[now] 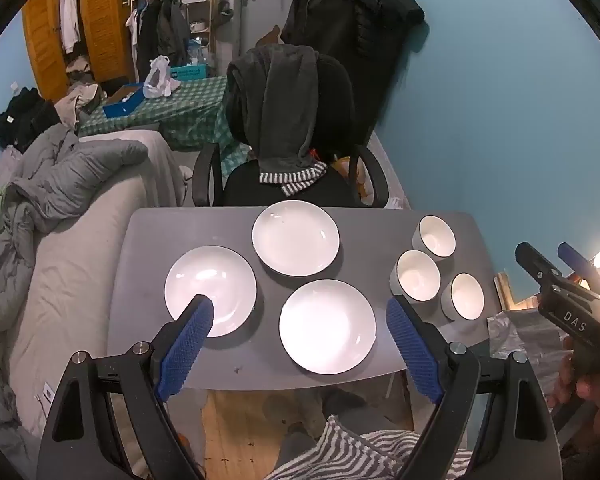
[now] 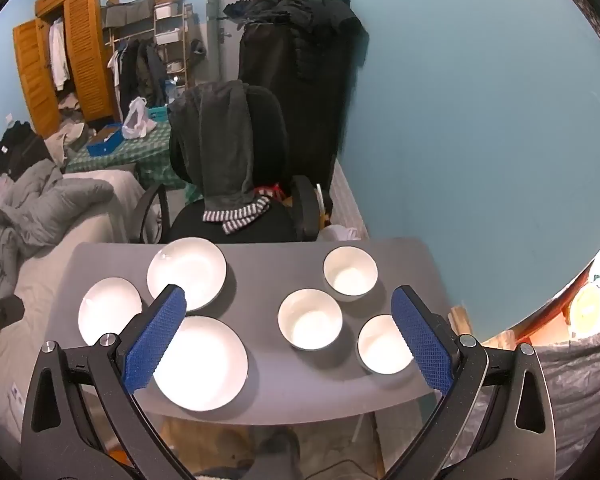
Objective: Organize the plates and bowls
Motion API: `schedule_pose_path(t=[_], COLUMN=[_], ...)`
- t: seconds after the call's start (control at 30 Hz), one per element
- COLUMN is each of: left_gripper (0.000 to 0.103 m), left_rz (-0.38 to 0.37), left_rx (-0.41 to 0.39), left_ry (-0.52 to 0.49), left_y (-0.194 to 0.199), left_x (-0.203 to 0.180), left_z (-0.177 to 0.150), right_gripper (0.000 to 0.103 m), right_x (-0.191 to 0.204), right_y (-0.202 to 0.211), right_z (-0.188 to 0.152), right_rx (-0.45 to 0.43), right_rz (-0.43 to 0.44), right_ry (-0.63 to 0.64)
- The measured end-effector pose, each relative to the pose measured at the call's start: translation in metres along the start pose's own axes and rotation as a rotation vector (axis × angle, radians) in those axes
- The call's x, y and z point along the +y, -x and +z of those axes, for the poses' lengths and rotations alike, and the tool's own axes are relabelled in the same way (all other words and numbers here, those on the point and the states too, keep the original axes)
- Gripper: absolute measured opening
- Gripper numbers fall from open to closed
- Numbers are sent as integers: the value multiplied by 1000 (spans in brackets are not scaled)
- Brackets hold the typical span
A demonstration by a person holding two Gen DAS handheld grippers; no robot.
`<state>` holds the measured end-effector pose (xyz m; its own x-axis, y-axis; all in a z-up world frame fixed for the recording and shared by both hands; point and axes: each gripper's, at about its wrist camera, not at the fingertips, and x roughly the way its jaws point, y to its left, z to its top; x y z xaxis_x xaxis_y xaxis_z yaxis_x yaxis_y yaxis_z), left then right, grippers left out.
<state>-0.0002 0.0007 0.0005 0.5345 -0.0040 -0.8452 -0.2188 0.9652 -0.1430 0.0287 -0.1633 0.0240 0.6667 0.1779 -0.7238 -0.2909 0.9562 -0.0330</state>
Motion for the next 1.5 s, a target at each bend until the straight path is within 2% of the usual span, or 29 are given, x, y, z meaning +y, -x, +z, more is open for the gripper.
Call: schedule_pose_path(t=[0.5, 0.57, 0.8, 0.97, 1.13, 1.5], left_gripper=[89, 89, 89, 89, 89, 89], left_rz=[-23, 19, 25, 79, 31, 52], left_rx=[0, -3, 1, 15, 13, 39], left_ry=[9, -16, -29, -59, -31, -43], left_y=[11, 8, 3, 2, 1, 1], left_x=[8, 0, 3, 0, 0, -1], left_z=[3, 3, 3, 3, 3, 3], right_gripper=[100, 100, 100, 100, 100, 100], right_x=[5, 5, 5, 7, 8, 12], right_y=[2, 2, 2, 2, 2, 2], right_z=[1, 1, 2, 3, 3, 5], right_rx=[1, 1, 1, 5, 2, 4], right_rz=[2, 2, 3, 4, 2, 7], right_ry=[-1, 0, 0, -1, 2, 2])
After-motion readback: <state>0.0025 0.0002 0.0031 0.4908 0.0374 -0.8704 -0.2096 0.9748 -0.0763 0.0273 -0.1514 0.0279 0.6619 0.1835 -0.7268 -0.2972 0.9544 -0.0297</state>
